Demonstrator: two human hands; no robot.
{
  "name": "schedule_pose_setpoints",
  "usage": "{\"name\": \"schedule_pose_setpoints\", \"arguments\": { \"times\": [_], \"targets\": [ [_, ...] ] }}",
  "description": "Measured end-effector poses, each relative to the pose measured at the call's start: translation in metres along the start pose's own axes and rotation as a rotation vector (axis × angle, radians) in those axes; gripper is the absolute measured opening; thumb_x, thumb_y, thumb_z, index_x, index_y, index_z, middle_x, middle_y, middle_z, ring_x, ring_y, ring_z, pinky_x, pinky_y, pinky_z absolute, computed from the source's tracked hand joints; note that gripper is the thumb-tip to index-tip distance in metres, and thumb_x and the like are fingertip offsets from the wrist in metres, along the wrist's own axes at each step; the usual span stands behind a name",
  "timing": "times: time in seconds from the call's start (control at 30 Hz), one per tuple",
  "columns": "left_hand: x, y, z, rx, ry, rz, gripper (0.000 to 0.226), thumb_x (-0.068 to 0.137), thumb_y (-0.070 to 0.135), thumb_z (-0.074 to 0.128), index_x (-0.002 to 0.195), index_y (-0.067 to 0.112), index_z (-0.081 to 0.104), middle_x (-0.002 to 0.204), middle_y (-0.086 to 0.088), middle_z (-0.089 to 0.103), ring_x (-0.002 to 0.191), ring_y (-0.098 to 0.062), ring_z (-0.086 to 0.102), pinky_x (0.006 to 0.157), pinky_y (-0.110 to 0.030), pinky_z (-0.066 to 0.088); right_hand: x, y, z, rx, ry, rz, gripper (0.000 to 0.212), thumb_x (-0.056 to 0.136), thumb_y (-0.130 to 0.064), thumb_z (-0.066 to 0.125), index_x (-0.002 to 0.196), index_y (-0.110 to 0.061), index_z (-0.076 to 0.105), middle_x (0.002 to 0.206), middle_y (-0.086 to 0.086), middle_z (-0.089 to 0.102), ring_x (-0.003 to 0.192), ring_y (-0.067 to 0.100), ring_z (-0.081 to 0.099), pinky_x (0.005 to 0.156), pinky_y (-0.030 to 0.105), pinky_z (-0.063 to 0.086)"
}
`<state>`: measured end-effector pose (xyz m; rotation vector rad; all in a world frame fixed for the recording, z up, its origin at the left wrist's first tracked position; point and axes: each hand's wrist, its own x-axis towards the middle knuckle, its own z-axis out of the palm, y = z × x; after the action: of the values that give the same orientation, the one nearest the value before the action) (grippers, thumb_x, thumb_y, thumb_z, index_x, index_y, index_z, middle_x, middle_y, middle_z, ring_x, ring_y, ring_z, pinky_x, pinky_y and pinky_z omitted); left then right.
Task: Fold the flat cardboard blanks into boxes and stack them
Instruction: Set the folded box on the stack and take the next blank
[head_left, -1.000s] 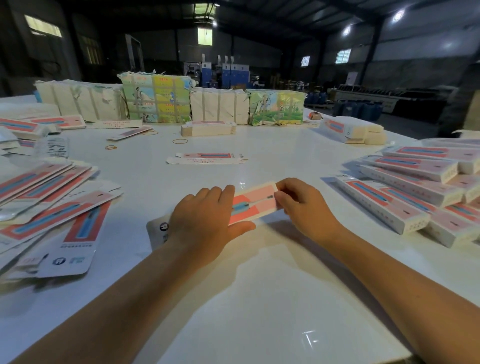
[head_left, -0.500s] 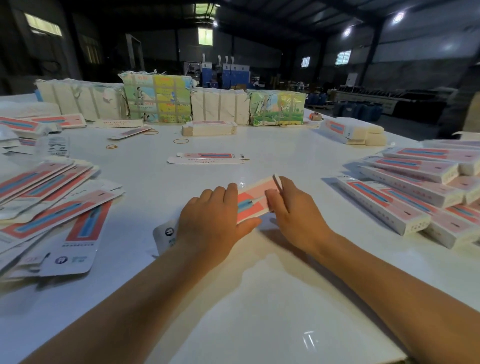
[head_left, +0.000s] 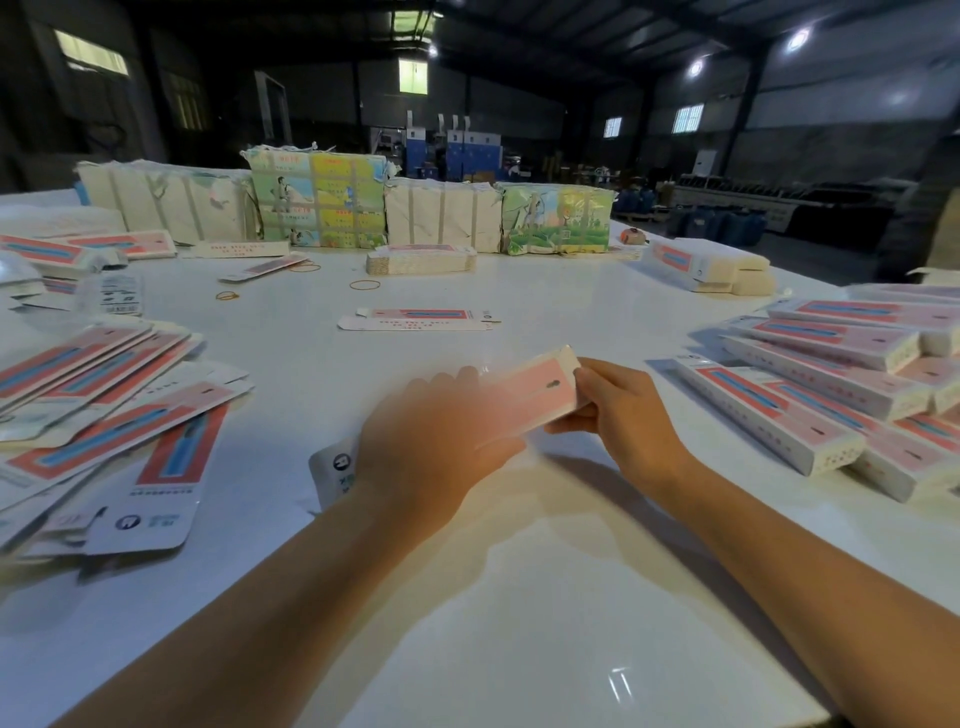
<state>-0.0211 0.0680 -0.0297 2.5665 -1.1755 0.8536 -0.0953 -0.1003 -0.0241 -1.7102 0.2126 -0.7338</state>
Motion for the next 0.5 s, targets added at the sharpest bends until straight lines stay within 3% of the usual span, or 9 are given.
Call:
{"name": "schedule_pose_setpoints", "arguments": {
  "times": [0.07, 0.17, 0.27, 0.33, 0.4, 0.5],
  "targets": [
    [0.000, 0.003, -0.007, 0.028, 0.000, -0.011, 0.079, 0.072, 0.067, 0.032, 0.122, 0.009, 0.056, 0.094, -0.005, 0.067, 0.078, -0.020, 0.063, 0.060, -0.023, 0.032, -0.002, -0.001, -0.001, -0.046, -0.004, -0.016, 0.048, 0.095, 0.000, 0.032, 0.074, -0.023, 0.068, 0.075, -0.002, 0.073, 0.080, 0.027, 0.066, 0.070, 0.034, 0.059],
    [0.002, 0.001, -0.008, 0.051, -0.003, 0.044, 0.081, 0.075, 0.071, 0.030, 0.129, 0.013, 0.048, 0.102, -0.001, 0.063, 0.086, -0.017, 0.060, 0.062, -0.022, 0.033, -0.006, -0.002, -0.001, -0.180, -0.004, -0.057, 0.040, 0.095, -0.003, 0.034, 0.070, -0.017, 0.062, 0.075, 0.004, 0.068, 0.080, 0.031, 0.063, 0.077, 0.044, 0.057],
    [-0.001, 0.002, -0.008, 0.121, 0.003, 0.079, 0.069, 0.068, 0.063, 0.066, 0.104, 0.004, 0.065, 0.074, -0.007, 0.064, 0.061, -0.022, 0.061, 0.050, -0.024, 0.042, -0.011, -0.002, -0.001, -0.668, -0.026, -0.197, 0.025, 0.095, -0.014, 0.039, 0.081, -0.012, 0.060, 0.080, 0.008, 0.068, 0.071, 0.027, 0.057, 0.069, 0.036, 0.047],
    [-0.002, 0.000, -0.004, 0.120, 0.066, 0.103, 0.065, 0.066, 0.060, 0.070, 0.099, 0.004, 0.067, 0.070, -0.007, 0.063, 0.057, -0.023, 0.059, 0.048, -0.025, 0.043, -0.013, -0.003, 0.000, -0.877, -0.037, -0.294, 0.022, 0.096, -0.017, 0.038, 0.089, -0.011, 0.059, 0.085, 0.006, 0.068, 0.071, 0.026, 0.055, 0.065, 0.033, 0.041],
    [-0.003, 0.002, -0.003, 0.102, 0.065, 0.098, 0.069, 0.072, 0.063, 0.062, 0.108, 0.005, 0.063, 0.079, -0.007, 0.064, 0.065, -0.022, 0.061, 0.053, -0.025, 0.042, -0.016, -0.005, 0.002, -0.883, -0.033, -0.318, 0.022, 0.097, -0.016, 0.038, 0.091, -0.011, 0.059, 0.084, 0.003, 0.068, 0.072, 0.025, 0.055, 0.064, 0.032, 0.039],
    [0.000, -0.001, -0.002, 0.053, 0.081, 0.044, 0.081, 0.078, 0.071, 0.021, 0.134, 0.016, 0.039, 0.111, 0.001, 0.058, 0.094, -0.017, 0.057, 0.067, -0.023, 0.035, -0.016, -0.007, 0.005, -0.543, -0.049, -0.175, 0.025, 0.099, -0.014, 0.038, 0.106, -0.017, 0.062, 0.093, 0.000, 0.069, 0.082, 0.020, 0.062, 0.074, 0.031, 0.051]
  ]
}}
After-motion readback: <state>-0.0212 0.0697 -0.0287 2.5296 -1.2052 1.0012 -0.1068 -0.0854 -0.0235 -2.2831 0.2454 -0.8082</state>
